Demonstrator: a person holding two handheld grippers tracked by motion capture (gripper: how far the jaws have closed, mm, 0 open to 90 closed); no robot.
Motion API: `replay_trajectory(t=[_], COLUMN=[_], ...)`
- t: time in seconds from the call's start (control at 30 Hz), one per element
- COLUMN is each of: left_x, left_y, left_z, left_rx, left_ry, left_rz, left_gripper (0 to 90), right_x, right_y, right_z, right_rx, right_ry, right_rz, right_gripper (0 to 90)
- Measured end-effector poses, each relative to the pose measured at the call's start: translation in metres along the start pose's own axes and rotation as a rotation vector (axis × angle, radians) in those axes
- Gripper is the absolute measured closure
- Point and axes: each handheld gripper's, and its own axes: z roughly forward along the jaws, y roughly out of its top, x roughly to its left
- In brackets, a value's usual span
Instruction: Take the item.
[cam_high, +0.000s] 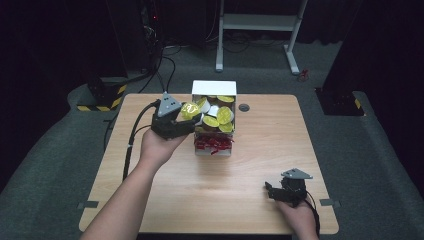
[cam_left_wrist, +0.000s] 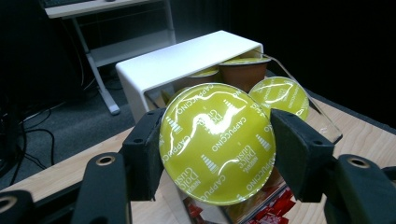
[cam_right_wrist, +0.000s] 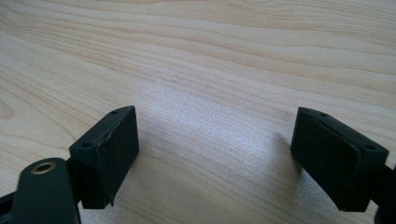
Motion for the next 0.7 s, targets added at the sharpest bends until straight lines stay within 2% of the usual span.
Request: replay_trajectory(t=[0.7], left_x=[0.024], left_y=[-0.021], left_z=[-0.018], left_rx=[0.012], left_ry=[0.054], left_rz=[-0.025], left_gripper=[39.5], right_x=[0.000], right_y=[0.000], right_z=[0.000], right_rx=[-0.002], right_ry=[0.000], right_rz=[-0.003], right_gripper=[15.4])
